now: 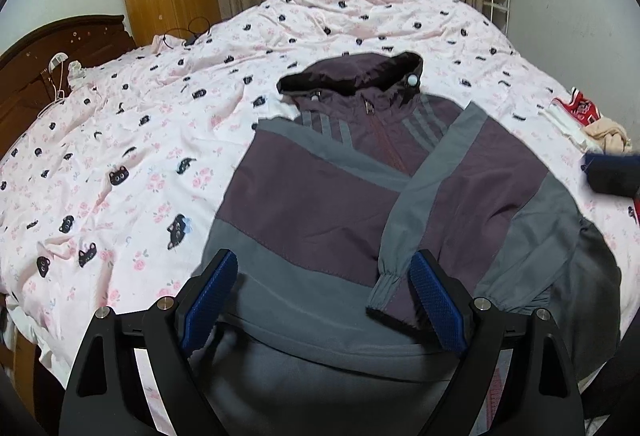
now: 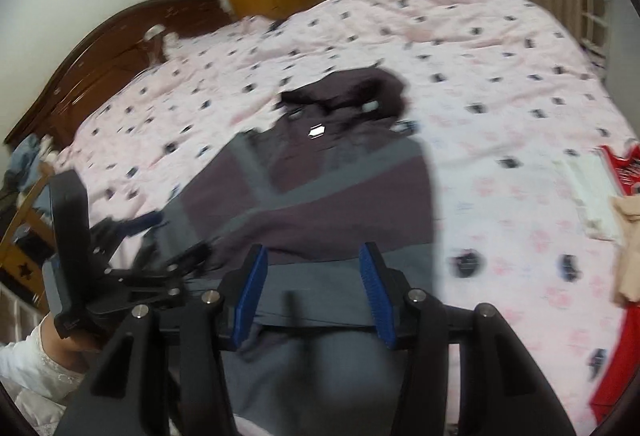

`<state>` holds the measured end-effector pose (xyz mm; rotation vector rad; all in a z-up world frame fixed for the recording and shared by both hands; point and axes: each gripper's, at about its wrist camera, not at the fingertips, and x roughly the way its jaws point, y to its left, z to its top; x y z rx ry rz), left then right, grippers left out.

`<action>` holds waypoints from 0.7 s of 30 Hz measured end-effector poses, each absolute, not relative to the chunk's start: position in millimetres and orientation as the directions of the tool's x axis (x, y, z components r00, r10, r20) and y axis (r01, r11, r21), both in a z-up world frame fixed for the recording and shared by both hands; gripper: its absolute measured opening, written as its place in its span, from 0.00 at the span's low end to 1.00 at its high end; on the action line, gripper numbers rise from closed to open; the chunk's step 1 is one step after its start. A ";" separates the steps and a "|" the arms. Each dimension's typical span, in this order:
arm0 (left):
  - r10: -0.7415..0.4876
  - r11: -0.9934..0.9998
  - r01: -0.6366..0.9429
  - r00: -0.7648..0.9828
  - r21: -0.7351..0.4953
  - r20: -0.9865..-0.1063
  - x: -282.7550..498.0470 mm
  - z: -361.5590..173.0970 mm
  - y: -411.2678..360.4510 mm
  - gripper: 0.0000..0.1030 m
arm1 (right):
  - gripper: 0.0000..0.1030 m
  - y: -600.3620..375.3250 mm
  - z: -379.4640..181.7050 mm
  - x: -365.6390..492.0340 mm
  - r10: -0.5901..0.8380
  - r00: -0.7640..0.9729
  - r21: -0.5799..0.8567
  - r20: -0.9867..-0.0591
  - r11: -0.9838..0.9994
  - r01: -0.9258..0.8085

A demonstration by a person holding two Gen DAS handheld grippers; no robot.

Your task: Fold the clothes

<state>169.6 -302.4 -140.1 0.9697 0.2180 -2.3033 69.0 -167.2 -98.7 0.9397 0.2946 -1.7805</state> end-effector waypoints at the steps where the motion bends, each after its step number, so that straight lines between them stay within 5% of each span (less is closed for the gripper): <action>1: -0.486 -0.791 0.606 -0.540 0.085 -0.687 170.5 -137.8 -302.4 0.83 | 0.38 -174.4 -102.5 77.8 -0.685 -0.114 0.230 -0.720 -0.390 0.892; 7: -0.473 -0.800 0.595 -0.547 0.077 -0.691 169.1 -137.6 -305.2 0.83 | 0.18 -200.1 -130.7 115.4 -0.654 0.006 0.246 -0.757 -0.276 0.929; 21: -0.467 -0.807 0.576 -0.485 0.131 -0.739 159.1 -161.8 -299.6 0.84 | 0.16 -199.4 -171.1 124.4 -0.588 0.029 0.231 -0.809 -0.272 0.934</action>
